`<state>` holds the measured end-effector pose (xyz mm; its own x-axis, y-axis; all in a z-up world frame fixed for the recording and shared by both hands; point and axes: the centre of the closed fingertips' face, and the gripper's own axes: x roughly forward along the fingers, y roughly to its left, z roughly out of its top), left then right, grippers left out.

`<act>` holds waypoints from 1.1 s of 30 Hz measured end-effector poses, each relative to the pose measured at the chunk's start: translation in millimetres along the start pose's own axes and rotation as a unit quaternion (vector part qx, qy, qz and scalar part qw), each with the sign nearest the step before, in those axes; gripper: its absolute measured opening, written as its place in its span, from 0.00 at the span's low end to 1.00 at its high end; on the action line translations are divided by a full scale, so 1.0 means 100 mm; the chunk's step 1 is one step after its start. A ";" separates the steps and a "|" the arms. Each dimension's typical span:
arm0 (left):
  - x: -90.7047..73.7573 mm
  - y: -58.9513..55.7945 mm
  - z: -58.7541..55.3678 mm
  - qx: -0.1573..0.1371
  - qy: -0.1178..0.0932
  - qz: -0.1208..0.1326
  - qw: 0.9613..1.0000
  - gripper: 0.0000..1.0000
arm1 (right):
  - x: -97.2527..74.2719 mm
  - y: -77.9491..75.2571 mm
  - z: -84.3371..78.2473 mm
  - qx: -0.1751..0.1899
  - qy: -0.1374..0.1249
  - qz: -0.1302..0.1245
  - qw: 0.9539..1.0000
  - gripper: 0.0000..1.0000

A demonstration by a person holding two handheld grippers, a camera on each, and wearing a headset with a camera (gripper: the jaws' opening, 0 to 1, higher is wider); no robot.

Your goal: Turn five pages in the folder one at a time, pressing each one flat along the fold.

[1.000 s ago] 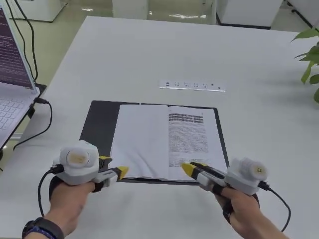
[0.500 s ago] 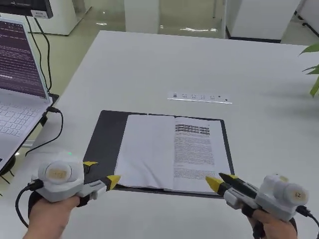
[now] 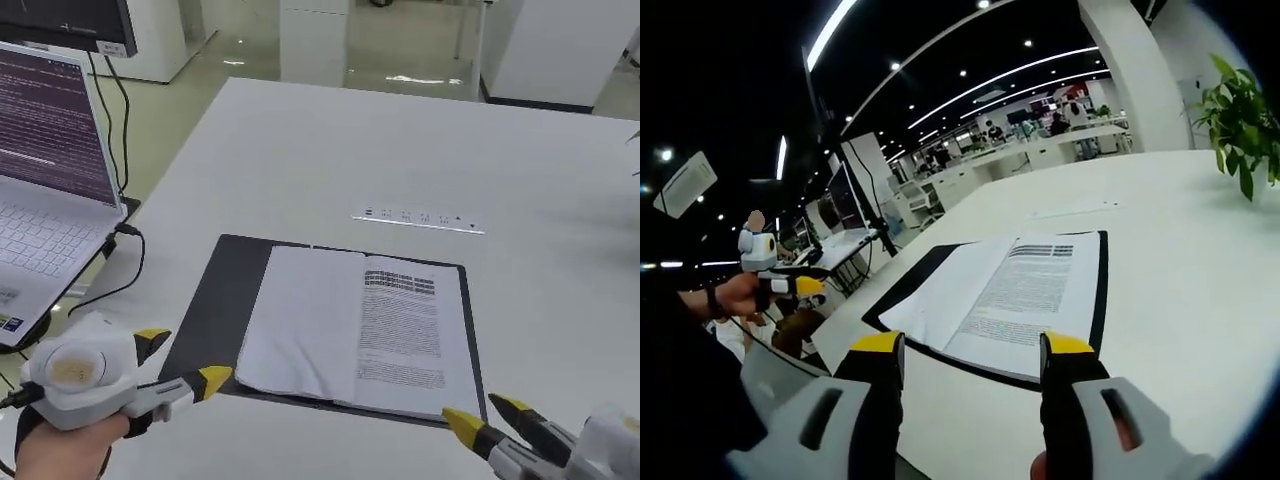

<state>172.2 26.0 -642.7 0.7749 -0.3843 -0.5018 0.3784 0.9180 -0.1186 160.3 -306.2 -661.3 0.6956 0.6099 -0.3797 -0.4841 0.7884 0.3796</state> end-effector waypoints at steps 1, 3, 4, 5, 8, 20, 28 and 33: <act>-0.01 0.00 0.01 -0.003 -0.002 0.002 1.000 0.64 | -0.02 0.00 0.00 0.000 0.000 -0.002 1.000 0.55; -0.04 -0.01 0.03 -0.004 -0.006 0.005 1.000 0.66 | -0.05 0.00 -0.01 0.000 0.001 -0.006 1.000 0.57; -0.04 -0.01 0.03 -0.005 -0.007 0.007 1.000 0.67 | -0.06 -0.01 -0.02 0.000 0.002 -0.007 1.000 0.57; -0.05 0.00 0.03 -0.011 -0.009 0.010 1.000 0.67 | -0.06 -0.01 -0.05 0.000 0.005 -0.010 1.000 0.58; -0.07 0.04 -0.03 -0.026 -0.012 0.021 0.999 0.68 | -0.08 0.03 -0.17 -0.008 0.030 -0.007 0.999 0.61; -0.15 0.00 -0.11 -0.036 -0.011 0.029 0.999 0.69 | -0.16 0.05 -0.20 0.001 0.025 -0.021 0.999 0.65; -0.13 -0.06 -0.08 -0.033 -0.013 0.025 0.999 0.69 | -0.23 -0.02 -0.18 0.020 0.011 -0.032 0.999 0.67; -0.08 -0.10 -0.09 -0.031 -0.012 0.019 0.999 0.69 | -0.25 -0.03 -0.15 0.026 0.001 -0.036 0.999 0.67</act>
<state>157.7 21.1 -644.8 0.8002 -0.3500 -0.4870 0.3169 0.9362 -0.1521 136.1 -322.8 -665.4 0.7261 0.5518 -0.4102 -0.4046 0.8253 0.3940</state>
